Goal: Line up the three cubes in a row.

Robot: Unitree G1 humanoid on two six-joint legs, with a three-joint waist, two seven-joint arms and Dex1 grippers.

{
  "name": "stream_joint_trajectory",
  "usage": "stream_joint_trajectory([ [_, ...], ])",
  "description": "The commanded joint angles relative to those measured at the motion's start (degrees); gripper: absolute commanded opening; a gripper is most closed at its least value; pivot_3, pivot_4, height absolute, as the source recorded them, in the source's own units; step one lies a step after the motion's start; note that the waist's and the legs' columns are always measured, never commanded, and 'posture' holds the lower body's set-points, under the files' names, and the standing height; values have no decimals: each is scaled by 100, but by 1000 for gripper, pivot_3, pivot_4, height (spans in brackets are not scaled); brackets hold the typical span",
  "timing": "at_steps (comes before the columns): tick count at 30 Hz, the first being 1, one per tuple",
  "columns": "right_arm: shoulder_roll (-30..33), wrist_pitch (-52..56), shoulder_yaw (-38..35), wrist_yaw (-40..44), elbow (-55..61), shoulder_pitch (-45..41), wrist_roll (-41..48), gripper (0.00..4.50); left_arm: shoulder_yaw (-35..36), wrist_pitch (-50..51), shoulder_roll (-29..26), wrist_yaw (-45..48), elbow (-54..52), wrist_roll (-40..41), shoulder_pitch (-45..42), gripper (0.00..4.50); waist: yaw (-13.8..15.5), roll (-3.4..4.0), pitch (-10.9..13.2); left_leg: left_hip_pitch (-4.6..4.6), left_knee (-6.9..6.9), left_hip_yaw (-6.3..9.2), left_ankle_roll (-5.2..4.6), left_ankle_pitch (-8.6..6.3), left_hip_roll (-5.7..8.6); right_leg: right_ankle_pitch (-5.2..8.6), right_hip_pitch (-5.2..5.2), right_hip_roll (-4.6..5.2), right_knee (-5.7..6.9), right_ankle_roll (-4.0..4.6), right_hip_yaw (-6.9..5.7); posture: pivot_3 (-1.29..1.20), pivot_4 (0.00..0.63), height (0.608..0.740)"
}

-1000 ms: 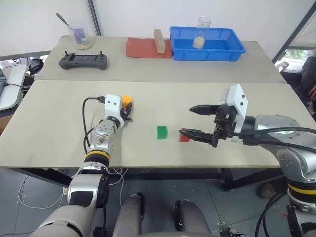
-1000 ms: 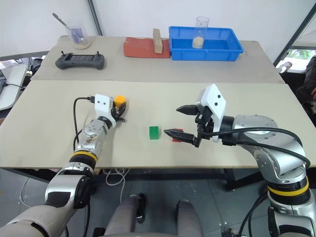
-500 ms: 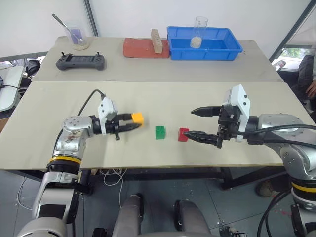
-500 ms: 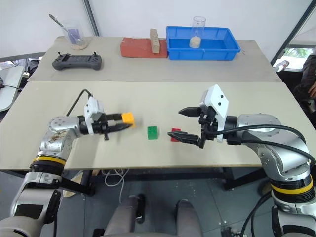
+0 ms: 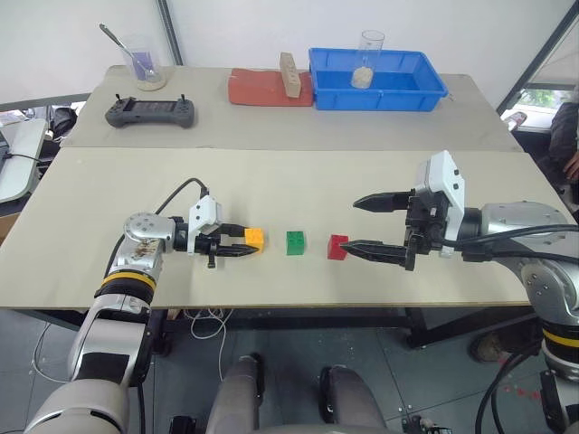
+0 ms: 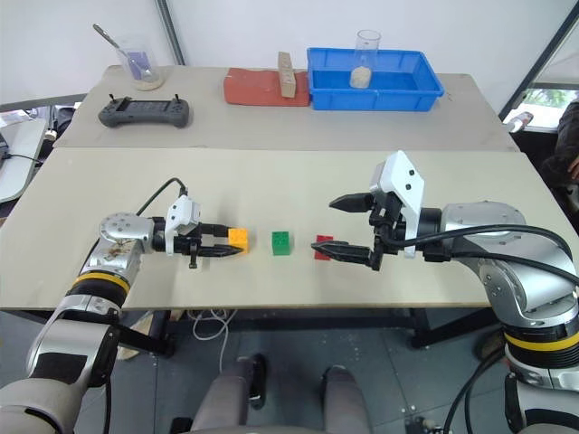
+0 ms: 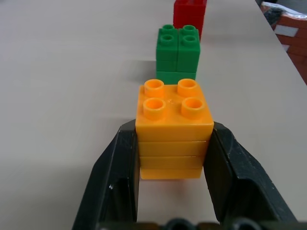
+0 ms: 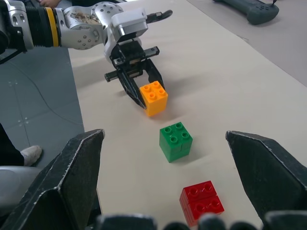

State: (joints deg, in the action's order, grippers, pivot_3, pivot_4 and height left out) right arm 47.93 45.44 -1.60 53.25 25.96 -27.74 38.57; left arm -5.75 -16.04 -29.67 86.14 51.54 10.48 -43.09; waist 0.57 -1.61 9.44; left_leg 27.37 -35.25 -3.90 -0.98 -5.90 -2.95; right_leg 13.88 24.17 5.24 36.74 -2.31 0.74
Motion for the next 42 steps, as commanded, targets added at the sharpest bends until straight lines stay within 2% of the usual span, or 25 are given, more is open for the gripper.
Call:
stream_joint_trajectory([
  [1,94,7,-248,-34,215,-9,111,4500,35,-143,-30,170,175,-72,-147,1339,2,0,0,0,0,0,0,0,-1,0,0,-1,1,0,0,0,150,740],
  [15,85,-46,-204,-43,267,89,71,4500,65,-563,10,-97,932,-360,-426,1339,6,0,0,-2,-1,1,-1,1,0,0,-2,0,4,0,0,0,150,740],
  [17,75,-46,-195,-51,267,77,68,4500,79,-594,8,-146,979,-375,-458,2356,6,0,0,-2,-1,1,-1,1,0,0,-3,0,4,0,-1,0,150,740],
  [19,71,-61,-188,-46,244,71,55,4500,94,-595,7,-170,1014,-399,-481,3106,7,-1,0,-1,-2,0,-1,1,1,0,-2,0,3,-1,0,0,150,740],
  [21,61,-76,-176,-45,218,59,40,4500,140,-557,11,-191,1036,-405,-506,4145,6,-1,0,1,-2,0,-2,1,0,0,0,0,3,-1,-1,0,150,740],
  [22,52,-90,-166,-41,194,50,29,4500,154,-546,-2,-175,1000,-395,-491,4447,6,-1,0,1,-2,1,-2,1,1,0,0,0,2,-1,-1,0,150,740],
  [30,-21,-196,-94,6,50,-7,-40,4500,411,-161,-331,-160,346,-161,-205,4447,-5,-1,0,0,-1,1,-2,1,-1,0,0,0,3,0,-1,0,150,740],
  [32,5,-209,-167,11,22,-5,-31,4500,587,481,-560,-160,-427,86,10,4447,-13,-1,0,0,-1,1,-2,1,-1,1,0,-1,4,0,0,0,150,740],
  [36,112,-248,-444,-55,3,75,-46,4500,886,2886,-1248,-548,-2857,668,614,4447,-69,-4,3,1,1,3,-1,1,-5,2,4,-2,6,3,0,0,150,740],
  [38,185,-259,-546,-55,-11,120,-63,4500,977,3217,-1519,-725,-3576,718,804,4447,-55,-4,3,1,2,5,-1,1,-5,3,1,-1,7,3,-2,0,150,740],
  [42,348,-438,-680,62,-168,386,-200,4500,1265,3306,-1860,-1138,-4071,671,958,4447,-19,-3,3,-4,2,0,39,-24,-2,17,-4,6,1,26,-3,0,150,740],
])
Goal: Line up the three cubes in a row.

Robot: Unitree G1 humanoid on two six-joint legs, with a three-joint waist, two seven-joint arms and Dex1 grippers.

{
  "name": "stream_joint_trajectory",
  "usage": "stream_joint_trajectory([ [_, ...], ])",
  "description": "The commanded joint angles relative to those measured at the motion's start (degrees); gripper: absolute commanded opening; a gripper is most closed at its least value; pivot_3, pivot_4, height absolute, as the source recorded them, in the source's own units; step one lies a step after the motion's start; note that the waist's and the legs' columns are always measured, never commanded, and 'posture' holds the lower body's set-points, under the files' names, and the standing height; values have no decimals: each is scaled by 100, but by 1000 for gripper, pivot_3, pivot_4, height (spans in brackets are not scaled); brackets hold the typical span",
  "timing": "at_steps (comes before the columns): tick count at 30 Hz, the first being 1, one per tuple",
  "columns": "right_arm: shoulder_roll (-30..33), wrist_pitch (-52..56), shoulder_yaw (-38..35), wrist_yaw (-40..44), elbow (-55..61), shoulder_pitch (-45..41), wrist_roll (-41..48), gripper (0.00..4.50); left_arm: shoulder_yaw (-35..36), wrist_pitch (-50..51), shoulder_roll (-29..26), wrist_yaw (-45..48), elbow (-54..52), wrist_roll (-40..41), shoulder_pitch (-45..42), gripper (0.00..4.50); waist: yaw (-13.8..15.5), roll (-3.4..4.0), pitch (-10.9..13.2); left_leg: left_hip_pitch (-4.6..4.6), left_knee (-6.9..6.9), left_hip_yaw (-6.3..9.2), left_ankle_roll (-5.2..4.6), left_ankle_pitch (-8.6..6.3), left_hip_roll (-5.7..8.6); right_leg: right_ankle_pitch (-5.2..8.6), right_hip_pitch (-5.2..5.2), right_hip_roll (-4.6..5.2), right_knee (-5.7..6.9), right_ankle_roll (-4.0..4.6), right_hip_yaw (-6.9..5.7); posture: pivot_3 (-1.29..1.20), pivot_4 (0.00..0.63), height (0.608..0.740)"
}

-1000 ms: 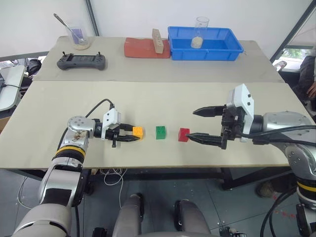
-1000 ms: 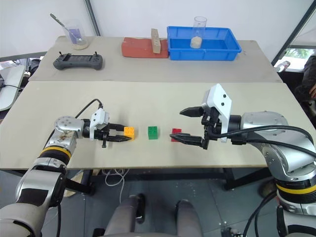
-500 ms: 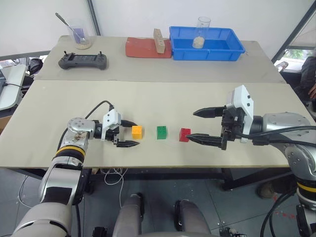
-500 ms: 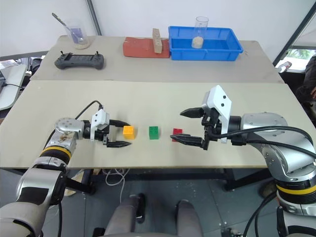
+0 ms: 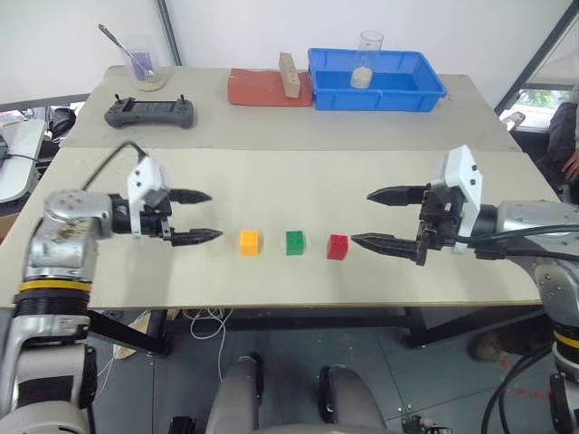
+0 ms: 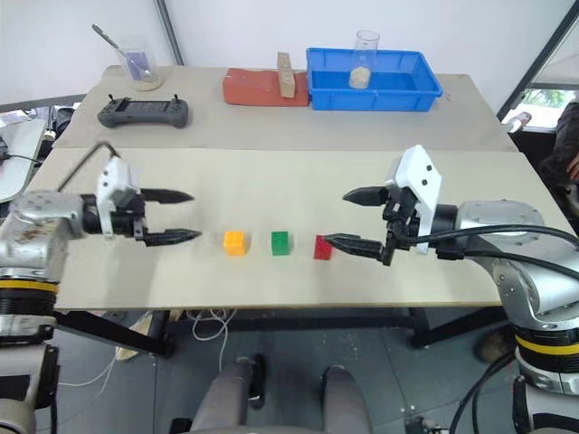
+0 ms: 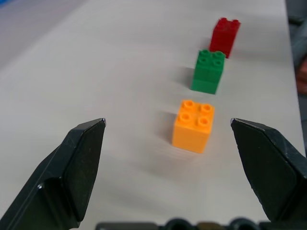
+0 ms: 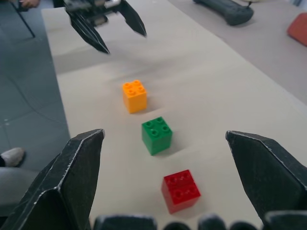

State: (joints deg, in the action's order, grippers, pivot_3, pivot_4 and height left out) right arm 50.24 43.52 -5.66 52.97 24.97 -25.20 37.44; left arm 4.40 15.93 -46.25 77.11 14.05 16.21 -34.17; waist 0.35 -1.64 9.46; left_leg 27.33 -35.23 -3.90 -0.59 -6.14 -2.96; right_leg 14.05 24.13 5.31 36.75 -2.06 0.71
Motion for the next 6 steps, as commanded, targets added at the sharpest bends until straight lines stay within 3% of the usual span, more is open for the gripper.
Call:
stream_joint_trajectory([
  [1,130,-315,-274,122,-135,177,-134,4500,288,124,-296,-252,-326,77,92,4447,2,0,0,-1,0,-1,0,0,0,1,0,0,-1,3,0,0,150,740],
  [6,121,-519,-210,194,-353,204,-282,4500,237,77,-495,-236,-248,50,223,4447,-1,0,0,0,0,-4,-9,6,-1,-1,5,-3,3,-1,1,0,150,740],
])
